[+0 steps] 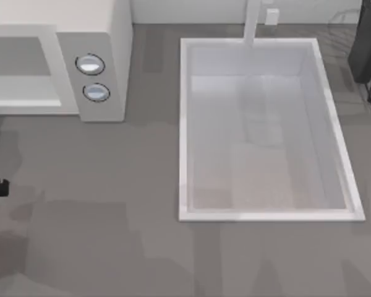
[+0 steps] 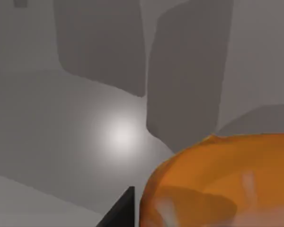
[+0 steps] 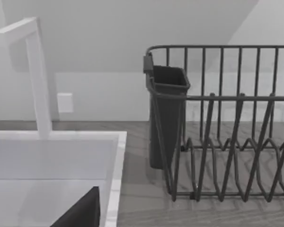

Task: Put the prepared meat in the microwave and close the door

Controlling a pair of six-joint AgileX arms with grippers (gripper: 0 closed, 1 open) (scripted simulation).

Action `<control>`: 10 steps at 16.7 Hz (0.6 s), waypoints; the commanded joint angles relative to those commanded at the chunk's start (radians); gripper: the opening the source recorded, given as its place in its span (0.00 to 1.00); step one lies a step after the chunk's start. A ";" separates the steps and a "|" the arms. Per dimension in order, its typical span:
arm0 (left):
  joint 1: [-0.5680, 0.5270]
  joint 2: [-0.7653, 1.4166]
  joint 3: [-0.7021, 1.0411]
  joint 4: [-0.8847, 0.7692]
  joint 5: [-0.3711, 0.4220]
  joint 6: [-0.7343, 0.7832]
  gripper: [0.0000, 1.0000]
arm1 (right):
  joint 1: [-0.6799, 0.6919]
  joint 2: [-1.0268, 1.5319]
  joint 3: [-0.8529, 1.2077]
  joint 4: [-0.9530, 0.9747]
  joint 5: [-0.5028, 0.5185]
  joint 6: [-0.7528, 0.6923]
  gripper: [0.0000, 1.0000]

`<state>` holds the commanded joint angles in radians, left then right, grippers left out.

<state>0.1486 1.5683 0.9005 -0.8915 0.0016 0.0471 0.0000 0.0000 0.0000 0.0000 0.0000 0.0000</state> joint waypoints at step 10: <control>-0.001 -0.097 0.125 -0.205 -0.001 -0.002 0.00 | 0.000 0.000 0.000 0.000 0.000 0.000 1.00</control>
<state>0.1478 1.4711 1.0252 -1.0961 0.0010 0.0449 0.0000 0.0000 0.0000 0.0000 0.0000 0.0000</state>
